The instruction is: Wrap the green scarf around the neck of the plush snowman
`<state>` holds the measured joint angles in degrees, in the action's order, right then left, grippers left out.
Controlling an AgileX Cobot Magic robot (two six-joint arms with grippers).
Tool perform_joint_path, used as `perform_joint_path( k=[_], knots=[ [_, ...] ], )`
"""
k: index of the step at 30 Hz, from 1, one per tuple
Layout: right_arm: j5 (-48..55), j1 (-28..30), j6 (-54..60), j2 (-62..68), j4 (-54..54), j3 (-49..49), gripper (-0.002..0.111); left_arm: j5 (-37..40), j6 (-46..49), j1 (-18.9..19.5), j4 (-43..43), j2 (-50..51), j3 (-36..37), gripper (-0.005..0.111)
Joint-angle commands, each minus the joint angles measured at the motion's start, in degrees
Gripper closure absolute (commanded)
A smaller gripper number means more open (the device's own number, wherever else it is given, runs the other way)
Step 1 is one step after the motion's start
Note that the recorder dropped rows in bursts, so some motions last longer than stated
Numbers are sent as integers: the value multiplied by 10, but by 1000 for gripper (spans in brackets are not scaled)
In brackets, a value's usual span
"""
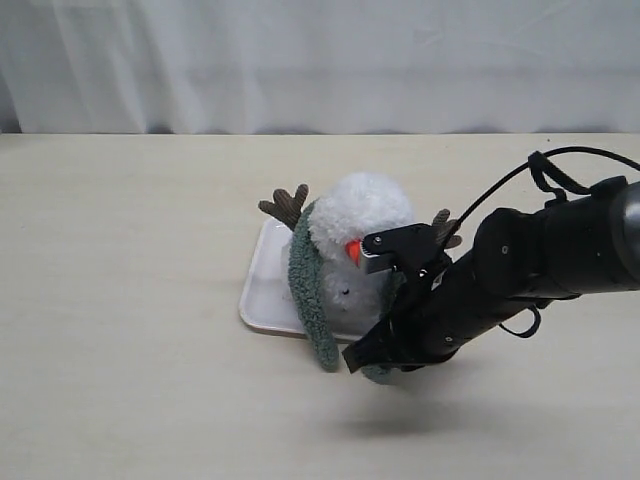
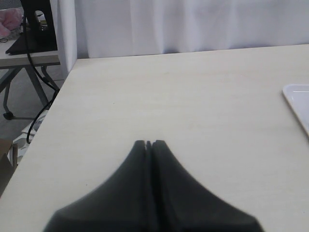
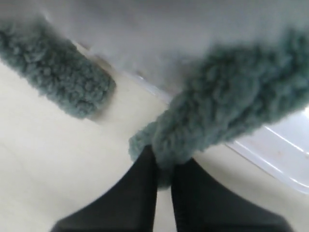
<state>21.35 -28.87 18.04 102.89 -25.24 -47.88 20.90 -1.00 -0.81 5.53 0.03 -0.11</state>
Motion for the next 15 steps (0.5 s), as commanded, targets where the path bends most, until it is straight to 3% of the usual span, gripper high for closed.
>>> perform_joint_path(
  k=[1, 7, 15],
  knots=[
    [19, 1, 13, 3, 0, 3, 81, -4, 0, 1, -1, 0, 1, 107],
    [54, 1, 8, -2, 0, 3, 57, -4, 0, 1, -1, 0, 1, 107],
    [157, 1, 1, -69, 0, 3, 54, -4, 0, 1, -1, 0, 1, 107]
  ],
)
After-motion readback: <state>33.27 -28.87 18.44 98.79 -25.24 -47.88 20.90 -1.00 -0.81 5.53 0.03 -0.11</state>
